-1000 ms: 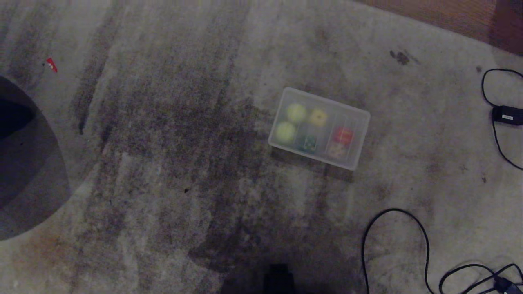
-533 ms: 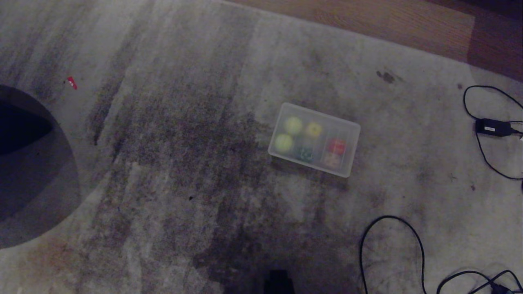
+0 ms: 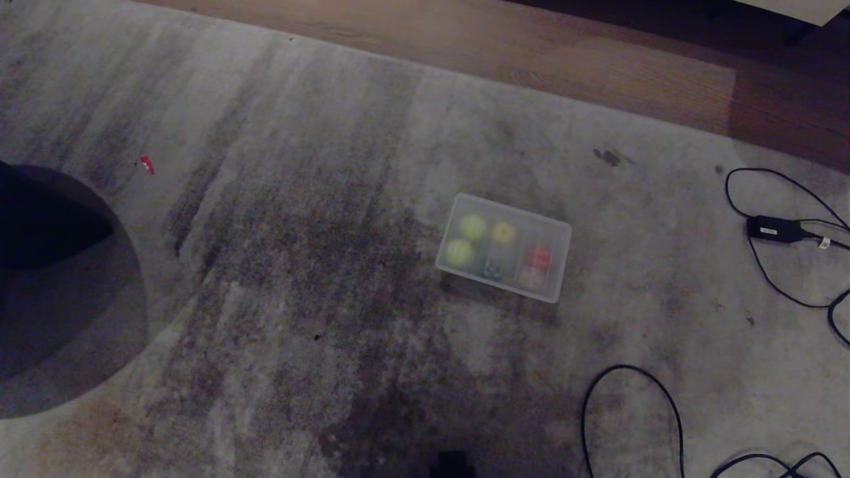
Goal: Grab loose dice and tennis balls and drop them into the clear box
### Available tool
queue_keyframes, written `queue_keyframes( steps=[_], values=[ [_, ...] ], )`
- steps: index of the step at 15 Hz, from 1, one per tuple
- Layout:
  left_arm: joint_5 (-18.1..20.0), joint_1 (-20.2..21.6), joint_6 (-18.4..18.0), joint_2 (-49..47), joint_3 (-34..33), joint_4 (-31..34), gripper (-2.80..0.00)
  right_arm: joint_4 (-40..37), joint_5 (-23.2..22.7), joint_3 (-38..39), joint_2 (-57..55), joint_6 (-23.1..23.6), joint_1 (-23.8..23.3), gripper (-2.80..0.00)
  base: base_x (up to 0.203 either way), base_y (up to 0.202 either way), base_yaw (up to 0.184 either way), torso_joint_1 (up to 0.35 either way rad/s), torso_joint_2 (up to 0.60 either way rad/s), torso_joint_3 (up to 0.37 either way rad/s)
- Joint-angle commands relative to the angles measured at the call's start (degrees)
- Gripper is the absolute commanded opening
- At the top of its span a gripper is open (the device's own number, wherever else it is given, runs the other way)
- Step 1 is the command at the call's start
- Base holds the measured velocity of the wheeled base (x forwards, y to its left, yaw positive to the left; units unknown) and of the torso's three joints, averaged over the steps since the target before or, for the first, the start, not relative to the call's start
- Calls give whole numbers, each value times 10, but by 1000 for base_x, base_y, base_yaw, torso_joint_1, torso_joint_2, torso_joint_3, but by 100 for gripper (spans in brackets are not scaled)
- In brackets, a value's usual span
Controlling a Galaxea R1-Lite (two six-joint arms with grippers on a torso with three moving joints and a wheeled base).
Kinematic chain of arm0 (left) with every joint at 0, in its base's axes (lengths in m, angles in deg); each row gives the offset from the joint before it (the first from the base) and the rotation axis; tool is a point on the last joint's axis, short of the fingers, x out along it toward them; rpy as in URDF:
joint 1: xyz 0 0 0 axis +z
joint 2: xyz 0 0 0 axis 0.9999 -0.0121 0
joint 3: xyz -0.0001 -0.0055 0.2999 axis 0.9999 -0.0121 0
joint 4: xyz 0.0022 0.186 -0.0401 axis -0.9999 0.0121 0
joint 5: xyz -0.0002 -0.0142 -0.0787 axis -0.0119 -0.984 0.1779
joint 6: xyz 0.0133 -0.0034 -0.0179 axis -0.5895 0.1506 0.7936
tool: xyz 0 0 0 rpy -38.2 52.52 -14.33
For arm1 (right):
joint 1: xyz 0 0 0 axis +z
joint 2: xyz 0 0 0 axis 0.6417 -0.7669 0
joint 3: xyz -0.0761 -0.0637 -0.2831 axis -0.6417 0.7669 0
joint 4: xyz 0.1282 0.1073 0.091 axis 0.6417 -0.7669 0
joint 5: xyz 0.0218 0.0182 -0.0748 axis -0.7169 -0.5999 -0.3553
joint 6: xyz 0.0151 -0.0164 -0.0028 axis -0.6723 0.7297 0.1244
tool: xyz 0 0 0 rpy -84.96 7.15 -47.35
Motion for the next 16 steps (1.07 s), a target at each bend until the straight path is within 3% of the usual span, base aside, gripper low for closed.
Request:
queue_keyframes(
  steps=[1, 16],
  values=[
    [0, 0, 1, -1, -1, 0, -280, 0, 1, 0, -2, -8, 0, -280, 0, 0, 0, 6, 11, 191],
    [0, 0, 1, -1, -1, -1, -280, 0, 1, 0, -2, -8, 0, -280, 0, 0, 0, 1, 1, 202]
  ],
)
